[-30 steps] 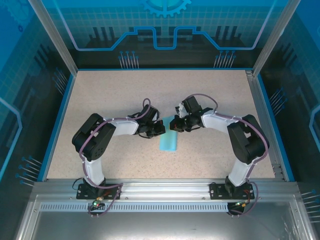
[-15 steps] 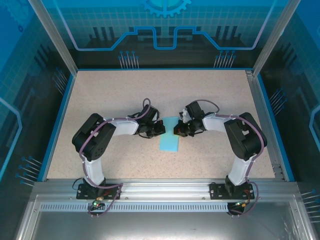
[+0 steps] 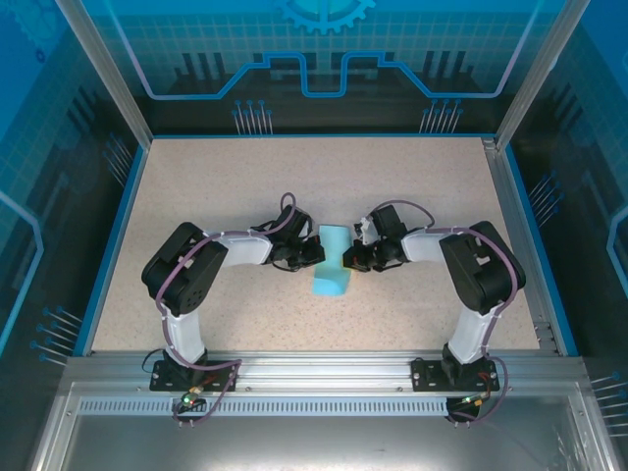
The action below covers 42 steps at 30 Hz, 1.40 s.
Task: Fold a paper plane with a square sheet of paper (pick it up from the middle)
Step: Fold the square sheet of paper in half at the center of the table.
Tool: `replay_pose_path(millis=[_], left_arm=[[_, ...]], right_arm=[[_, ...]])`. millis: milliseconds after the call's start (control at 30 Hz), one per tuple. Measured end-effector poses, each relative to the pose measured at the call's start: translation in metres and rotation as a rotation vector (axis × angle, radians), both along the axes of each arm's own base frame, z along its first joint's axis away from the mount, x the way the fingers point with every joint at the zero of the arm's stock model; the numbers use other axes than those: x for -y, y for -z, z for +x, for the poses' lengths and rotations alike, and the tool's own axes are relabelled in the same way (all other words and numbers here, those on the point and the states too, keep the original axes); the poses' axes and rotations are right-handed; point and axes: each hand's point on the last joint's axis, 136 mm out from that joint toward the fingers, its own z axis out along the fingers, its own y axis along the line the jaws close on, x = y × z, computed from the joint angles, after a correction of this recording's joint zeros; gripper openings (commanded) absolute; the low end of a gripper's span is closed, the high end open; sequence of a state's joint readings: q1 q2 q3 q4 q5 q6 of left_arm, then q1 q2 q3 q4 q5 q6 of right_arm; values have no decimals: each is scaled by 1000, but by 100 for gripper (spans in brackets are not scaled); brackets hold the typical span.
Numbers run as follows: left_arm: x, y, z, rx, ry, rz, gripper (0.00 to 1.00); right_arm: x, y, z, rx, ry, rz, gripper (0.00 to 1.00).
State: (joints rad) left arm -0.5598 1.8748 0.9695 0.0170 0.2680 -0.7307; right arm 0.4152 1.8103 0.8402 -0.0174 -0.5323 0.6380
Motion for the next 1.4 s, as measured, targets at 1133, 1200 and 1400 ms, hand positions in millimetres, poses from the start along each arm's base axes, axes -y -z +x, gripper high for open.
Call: replay_pose_path(millis=[1133,1200,1400], left_arm=[[2,0,1,5,2,-7,0],[2,0,1,5,2,-7,0],[2,0,1,5,2,-7,0]], right_arm=[[-11,-34,-30,98,-76,143,0],[-12,-32,-32,96,-80,144,0],[-7,-1,-46,25,-73,117,0]])
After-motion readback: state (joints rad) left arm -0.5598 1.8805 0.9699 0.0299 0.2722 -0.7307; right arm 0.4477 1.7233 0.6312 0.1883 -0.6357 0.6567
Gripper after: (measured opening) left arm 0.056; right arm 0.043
